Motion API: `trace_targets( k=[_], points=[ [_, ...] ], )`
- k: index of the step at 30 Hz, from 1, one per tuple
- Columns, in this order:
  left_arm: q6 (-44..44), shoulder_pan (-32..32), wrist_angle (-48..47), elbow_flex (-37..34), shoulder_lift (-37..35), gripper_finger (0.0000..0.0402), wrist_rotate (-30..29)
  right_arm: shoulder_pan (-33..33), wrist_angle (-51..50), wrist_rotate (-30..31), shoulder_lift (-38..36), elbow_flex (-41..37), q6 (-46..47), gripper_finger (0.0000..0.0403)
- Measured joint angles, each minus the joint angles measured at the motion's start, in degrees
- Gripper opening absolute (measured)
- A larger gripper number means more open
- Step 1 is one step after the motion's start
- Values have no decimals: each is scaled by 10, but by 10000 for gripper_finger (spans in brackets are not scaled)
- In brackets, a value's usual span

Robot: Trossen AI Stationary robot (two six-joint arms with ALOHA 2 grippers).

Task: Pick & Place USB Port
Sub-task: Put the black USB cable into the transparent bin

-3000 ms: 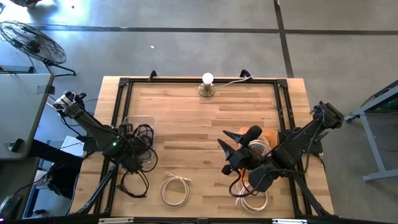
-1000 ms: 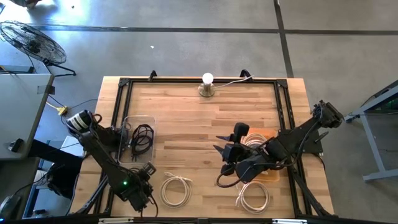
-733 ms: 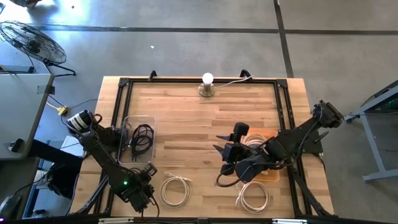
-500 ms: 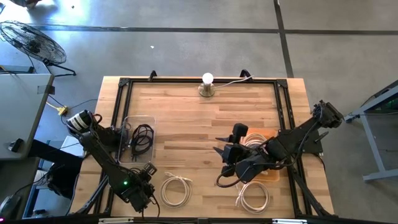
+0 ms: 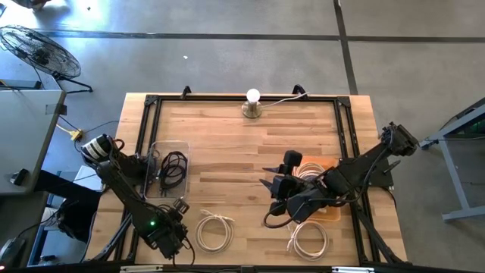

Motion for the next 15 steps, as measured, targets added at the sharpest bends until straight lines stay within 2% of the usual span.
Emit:
trace_targets(
  k=[10,15],
  points=[
    [6,0,-5,0,34,129,7,0,0,-22,0,0,4,153],
    [57,0,-6,0,55,125,7,0,0,-23,0,0,4,153]
  ],
)
